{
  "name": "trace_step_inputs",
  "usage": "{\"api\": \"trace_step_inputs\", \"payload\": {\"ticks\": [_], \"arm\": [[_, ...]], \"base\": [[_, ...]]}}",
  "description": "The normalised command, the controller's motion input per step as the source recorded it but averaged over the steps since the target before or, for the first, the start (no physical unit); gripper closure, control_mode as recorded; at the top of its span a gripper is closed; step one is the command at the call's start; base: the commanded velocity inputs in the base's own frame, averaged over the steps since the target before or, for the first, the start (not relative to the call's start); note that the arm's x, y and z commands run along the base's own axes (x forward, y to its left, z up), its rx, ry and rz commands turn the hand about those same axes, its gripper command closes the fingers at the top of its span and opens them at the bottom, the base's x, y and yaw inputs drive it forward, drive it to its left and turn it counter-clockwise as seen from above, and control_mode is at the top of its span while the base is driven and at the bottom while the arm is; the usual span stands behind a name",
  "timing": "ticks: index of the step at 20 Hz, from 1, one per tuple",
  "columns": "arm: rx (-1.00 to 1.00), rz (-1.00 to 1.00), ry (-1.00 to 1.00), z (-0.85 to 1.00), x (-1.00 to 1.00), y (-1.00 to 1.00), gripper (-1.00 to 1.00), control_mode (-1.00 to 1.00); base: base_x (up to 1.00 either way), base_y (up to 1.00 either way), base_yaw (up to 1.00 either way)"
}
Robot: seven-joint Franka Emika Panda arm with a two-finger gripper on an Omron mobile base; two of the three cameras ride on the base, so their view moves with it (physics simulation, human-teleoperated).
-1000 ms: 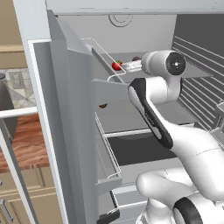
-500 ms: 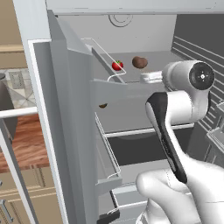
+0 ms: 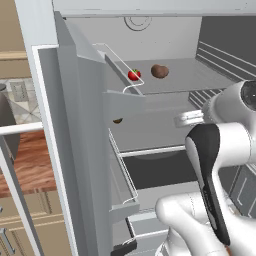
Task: Place the tomato in the correct fridge rack based on whether it is a fruit or vegetable. Finally, close the fridge door.
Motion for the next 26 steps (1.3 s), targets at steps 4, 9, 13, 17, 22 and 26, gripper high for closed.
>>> {"api": "trace_step_inputs", "payload": {"ticks": [4, 9, 13, 17, 22, 26], "arm": [[0.12, 0.00, 0.00, -0.03, -0.06, 0.00, -1.00, -1.00], [0.00, 0.00, 0.00, 0.00, -0.07, 0.07, -1.00, -1.00], [0.00, 0.00, 0.03, 0.00, -0.18, 0.23, -1.00, 1.00], [0.00, 0.00, 0.00, 0.00, 0.00, 0.00, -1.00, 1.00], [0.00, 0.00, 0.00, 0.00, 0.00, 0.00, -1.00, 1.00], [0.00, 0.00, 0.00, 0.00, 0.00, 0.00, -1.00, 1.00]], "base": [[0.00, 0.00, 0.00], [0.00, 0.00, 0.00], [-0.18, 0.15, 0.00], [-0.42, 0.02, 0.00], [-0.62, 0.00, 0.00], [-0.64, 0.00, 0.00]]}}
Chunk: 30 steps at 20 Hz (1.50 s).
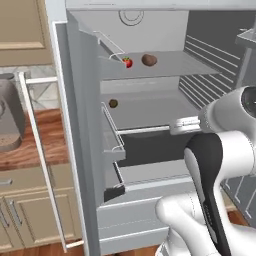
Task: Place the tomato in the correct fridge rack based on whether it is a fruit or vegetable. Finally, close the fridge door.
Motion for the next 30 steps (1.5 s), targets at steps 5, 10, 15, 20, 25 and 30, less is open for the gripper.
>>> {"api": "trace_step_inputs", "payload": {"ticks": [5, 10, 15, 20, 25, 30], "arm": [[0.00, 0.00, 0.00, 0.00, 0.00, 0.00, -1.00, 1.00], [0.00, 0.00, 0.00, 0.00, 0.00, 0.00, -1.00, 1.00], [0.00, 0.00, 0.00, 0.00, 0.00, 0.00, -1.00, 1.00], [0.00, 0.00, 0.00, 0.00, 0.00, 0.00, -1.00, 1.00], [0.00, 0.00, 0.00, 0.00, 0.00, 0.00, -1.00, 1.00], [0.00, 0.00, 0.00, 0.00, 0.00, 0.00, -1.00, 1.00]], "base": [[-0.52, 0.00, 0.00], [-0.43, 0.05, 0.00], [-0.39, 0.12, 0.00], [-0.44, 0.00, 0.00], [-0.06, 0.00, 0.00], [0.00, 0.00, 0.00]]}}
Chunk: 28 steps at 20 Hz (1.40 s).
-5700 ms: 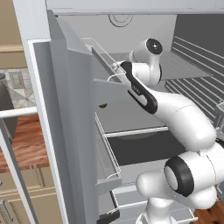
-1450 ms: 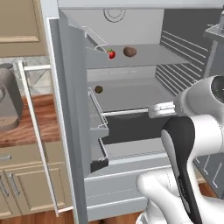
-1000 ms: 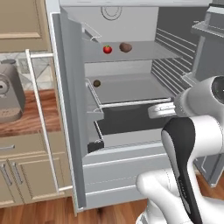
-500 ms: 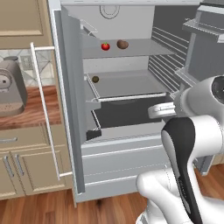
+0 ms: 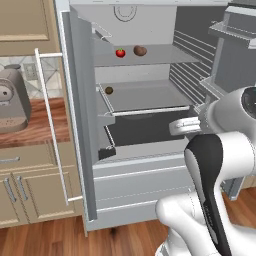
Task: Place the tomato in the correct fridge rack based on whether it is a fruit or vegetable. Finally, close the fridge door.
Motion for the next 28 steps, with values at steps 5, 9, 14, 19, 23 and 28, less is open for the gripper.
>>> {"api": "trace_step_inputs", "payload": {"ticks": [5, 9, 14, 19, 23, 28], "arm": [[0.00, 0.00, 0.00, 0.00, 0.00, 0.00, -1.00, 1.00], [0.00, 0.00, 0.00, 0.00, 0.00, 0.00, -1.00, 1.00], [0.00, 0.00, 0.00, 0.00, 0.00, 0.00, -1.00, -1.00], [0.00, 0.00, -0.01, 0.00, -0.02, 0.00, -1.00, -1.00], [0.00, 0.09, -0.14, 0.02, -0.33, 0.21, -1.00, -1.00], [0.00, 0.13, -0.20, 0.00, -0.91, 0.33, -1.00, -1.00]], "base": [[0.00, 0.00, 0.00], [0.00, 0.00, 0.00], [0.00, 0.00, 0.00], [0.00, 0.00, 0.00], [0.00, 0.00, 0.00], [0.00, 0.00, 0.00]]}}
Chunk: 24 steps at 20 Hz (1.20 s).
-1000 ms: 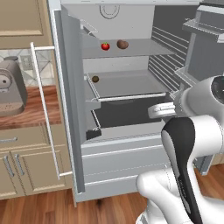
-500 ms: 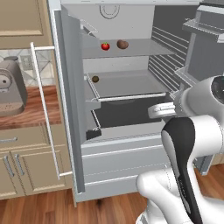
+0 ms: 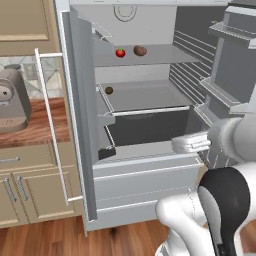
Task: Place the tomato in the correct fridge rack based on whether it is a fruit or vegetable. Finally, close the fridge door.
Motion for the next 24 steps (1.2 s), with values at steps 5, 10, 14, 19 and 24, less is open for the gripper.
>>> {"api": "trace_step_inputs", "payload": {"ticks": [5, 10, 14, 19, 24], "arm": [[0.00, 0.10, -0.19, 0.03, -0.46, 0.78, -1.00, -1.00], [0.00, 0.05, -0.22, 0.00, -0.02, 1.00, -1.00, -1.00], [0.00, 0.01, -0.21, 0.00, 0.00, 1.00, -1.00, -1.00], [0.07, -0.08, -0.18, -0.12, -0.04, 1.00, -1.00, -1.00], [0.05, -0.05, -0.02, -0.27, 0.00, 0.45, -1.00, -1.00]], "base": [[0.00, 0.00, 0.00], [0.00, 0.00, 0.00], [0.00, 0.00, 0.00], [0.00, 0.00, 0.00], [0.00, 0.00, 0.00]]}}
